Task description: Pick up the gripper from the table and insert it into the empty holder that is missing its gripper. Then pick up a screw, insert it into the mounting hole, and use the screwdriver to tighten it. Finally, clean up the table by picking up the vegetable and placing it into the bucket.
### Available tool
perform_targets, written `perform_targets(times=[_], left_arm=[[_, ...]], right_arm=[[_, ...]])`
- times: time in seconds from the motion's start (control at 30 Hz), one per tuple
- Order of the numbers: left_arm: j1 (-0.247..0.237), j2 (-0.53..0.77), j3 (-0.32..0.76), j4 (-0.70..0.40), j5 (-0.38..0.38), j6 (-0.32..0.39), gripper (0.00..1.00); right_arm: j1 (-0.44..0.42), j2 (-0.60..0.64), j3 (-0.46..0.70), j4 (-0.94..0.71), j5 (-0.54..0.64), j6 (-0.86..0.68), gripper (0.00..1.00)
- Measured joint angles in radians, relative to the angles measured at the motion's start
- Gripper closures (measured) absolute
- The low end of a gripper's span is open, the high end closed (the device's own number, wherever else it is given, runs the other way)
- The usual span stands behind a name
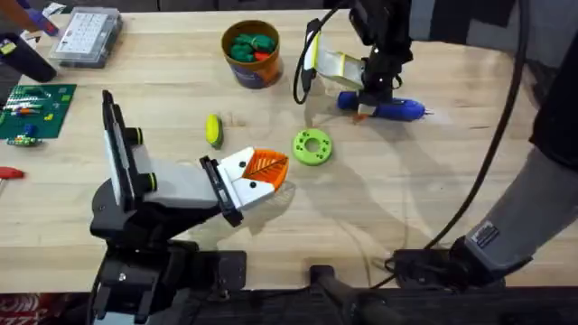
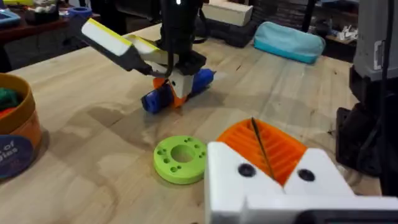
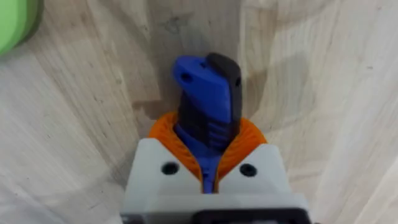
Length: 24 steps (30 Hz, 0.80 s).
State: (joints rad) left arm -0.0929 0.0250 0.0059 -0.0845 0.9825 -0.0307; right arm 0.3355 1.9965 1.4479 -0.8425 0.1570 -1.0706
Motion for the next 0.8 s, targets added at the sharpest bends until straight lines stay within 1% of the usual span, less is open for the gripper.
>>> perform_targets(times=[0.03,0.07,0.1,0.13,0.2,0.23,0.27,0.3,0.37,0.5,0.7,0.8], left_arm=[[0.000,0.000,0.000,0.001,0.000,0.003,0.915],[0.000,0.000,0.000,0.001,-0.002,0.001,0.732],[0.000,0.000,0.000,0.001,-0.003,0.000,0.603],[0.000,0.000,0.000,0.001,-0.003,0.000,0.427],[0.000,0.000,0.000,0.001,-0.004,0.000,0.114],[0.000,0.000,0.000,0.001,-0.004,-0.003,0.043],[0.000,0.000,0.000,0.001,-0.004,-0.003,0.024],[0.000,0.000,0.000,0.001,-0.004,-0.003,0.016],[0.000,0.000,0.000,0.001,-0.005,-0.003,0.015],[0.000,0.000,0.000,0.001,-0.007,-0.003,0.014],[0.000,0.000,0.000,0.001,-0.007,-0.003,0.014],[0.000,0.000,0.000,0.001,-0.007,-0.003,0.014]], right_arm=[[0.000,0.000,0.000,-0.001,0.001,0.005,0.853],[0.000,0.000,0.002,-0.004,0.004,0.011,0.744],[0.000,-0.002,0.004,-0.003,0.005,0.017,0.592],[0.000,-0.004,0.006,0.002,0.007,0.024,0.458],[0.000,-0.011,0.008,0.004,0.008,0.051,0.142],[0.000,-0.017,0.008,0.002,0.007,0.059,0.045],[0.000,-0.025,0.008,0.000,0.007,0.070,0.016],[0.000,-0.037,0.008,0.000,0.007,0.080,0.009],[0.001,-0.066,0.008,-0.001,0.007,0.100,0.007],[0.012,-0.166,0.008,-0.007,0.007,0.166,0.006],[0.065,-0.327,0.009,-0.013,0.007,0.330,0.005],[0.089,-0.393,0.009,-0.025,0.006,0.382,0.005]])
